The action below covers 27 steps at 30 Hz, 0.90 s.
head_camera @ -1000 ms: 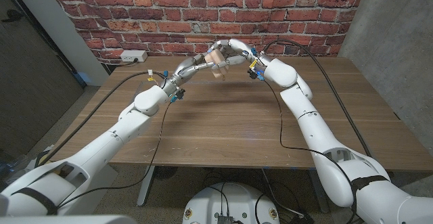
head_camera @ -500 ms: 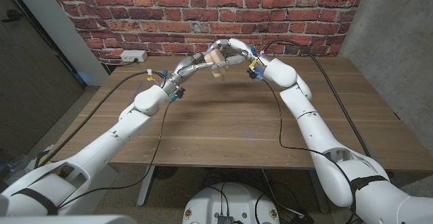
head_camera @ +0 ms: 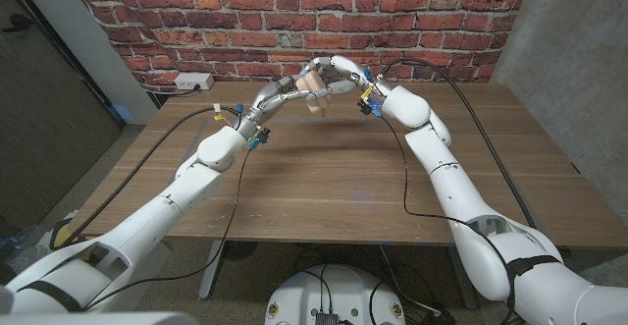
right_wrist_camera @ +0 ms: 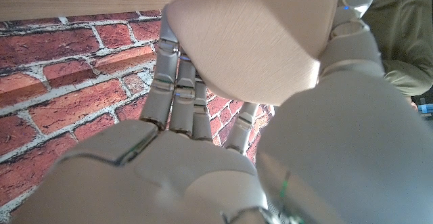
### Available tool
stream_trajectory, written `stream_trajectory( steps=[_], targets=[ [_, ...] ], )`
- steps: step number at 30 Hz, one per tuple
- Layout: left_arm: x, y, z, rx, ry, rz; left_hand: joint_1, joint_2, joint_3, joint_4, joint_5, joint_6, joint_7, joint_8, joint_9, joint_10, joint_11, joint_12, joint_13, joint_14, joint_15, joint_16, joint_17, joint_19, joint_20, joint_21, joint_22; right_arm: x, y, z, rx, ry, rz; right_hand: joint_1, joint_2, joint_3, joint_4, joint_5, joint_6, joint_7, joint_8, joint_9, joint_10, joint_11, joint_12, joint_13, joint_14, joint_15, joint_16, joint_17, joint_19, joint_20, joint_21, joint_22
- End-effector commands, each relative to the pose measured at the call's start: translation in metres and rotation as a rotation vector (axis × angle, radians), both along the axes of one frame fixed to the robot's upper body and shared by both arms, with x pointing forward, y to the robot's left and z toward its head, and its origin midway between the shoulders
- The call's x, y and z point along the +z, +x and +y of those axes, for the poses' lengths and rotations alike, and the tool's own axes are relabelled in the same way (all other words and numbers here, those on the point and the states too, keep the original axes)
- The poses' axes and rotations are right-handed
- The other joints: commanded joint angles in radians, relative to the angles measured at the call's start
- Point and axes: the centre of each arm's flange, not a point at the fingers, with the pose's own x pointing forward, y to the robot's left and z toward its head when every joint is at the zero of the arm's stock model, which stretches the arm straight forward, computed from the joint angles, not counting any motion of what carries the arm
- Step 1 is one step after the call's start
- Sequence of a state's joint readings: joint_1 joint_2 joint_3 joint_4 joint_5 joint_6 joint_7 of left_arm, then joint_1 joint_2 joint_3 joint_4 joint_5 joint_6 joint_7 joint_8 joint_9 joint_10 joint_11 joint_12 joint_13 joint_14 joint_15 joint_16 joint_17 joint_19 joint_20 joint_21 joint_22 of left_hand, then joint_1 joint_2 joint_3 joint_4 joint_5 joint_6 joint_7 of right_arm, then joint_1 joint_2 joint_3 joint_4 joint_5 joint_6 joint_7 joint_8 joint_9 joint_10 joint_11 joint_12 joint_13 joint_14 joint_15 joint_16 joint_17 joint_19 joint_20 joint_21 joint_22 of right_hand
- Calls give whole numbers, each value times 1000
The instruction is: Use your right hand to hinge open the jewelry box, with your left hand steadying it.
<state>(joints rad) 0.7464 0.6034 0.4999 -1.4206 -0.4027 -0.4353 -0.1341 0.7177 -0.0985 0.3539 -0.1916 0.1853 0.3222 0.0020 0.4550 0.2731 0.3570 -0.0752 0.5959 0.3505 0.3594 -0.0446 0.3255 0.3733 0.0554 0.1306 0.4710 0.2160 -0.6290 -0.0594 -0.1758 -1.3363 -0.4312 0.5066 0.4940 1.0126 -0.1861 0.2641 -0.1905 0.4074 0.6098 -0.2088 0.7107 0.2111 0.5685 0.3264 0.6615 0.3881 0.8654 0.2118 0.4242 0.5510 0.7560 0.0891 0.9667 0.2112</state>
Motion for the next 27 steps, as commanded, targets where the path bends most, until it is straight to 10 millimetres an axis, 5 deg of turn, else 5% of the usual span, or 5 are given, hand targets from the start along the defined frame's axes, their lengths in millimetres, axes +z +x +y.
stream_trajectory(
  steps=[1,16,27],
  targets=[
    [-2,-3,-1,4,-21,3,157,162,60,52,7,403,-6,131,9,76,-76,6,4,7,-62,0,5,0,3,9,2,-1,3,-5,19,40,19,207,228,165,34,7,220,199,-1,4,317,-327,-5,2,313,-443,-5,1,78,-284,13,1],
    [-2,-7,-4,-3,-29,-9,160,161,68,53,8,399,-1,147,23,70,-74,8,10,6,-60,-8,14,-4,-1,11,2,-4,6,-9,40,83,36,181,212,182,37,2,87,182,-34,36,261,-326,-45,-4,272,-446,-51,-8,38,-274,28,-11],
    [-2,-10,-5,-2,-30,-22,163,160,74,52,8,389,-4,156,33,68,-77,11,14,8,-61,-12,20,-5,-3,13,3,-5,9,-11,78,105,73,71,195,186,75,-24,12,186,-57,37,179,-317,-106,-55,183,-431,-184,-108,-22,-270,27,-27]
  ],
)
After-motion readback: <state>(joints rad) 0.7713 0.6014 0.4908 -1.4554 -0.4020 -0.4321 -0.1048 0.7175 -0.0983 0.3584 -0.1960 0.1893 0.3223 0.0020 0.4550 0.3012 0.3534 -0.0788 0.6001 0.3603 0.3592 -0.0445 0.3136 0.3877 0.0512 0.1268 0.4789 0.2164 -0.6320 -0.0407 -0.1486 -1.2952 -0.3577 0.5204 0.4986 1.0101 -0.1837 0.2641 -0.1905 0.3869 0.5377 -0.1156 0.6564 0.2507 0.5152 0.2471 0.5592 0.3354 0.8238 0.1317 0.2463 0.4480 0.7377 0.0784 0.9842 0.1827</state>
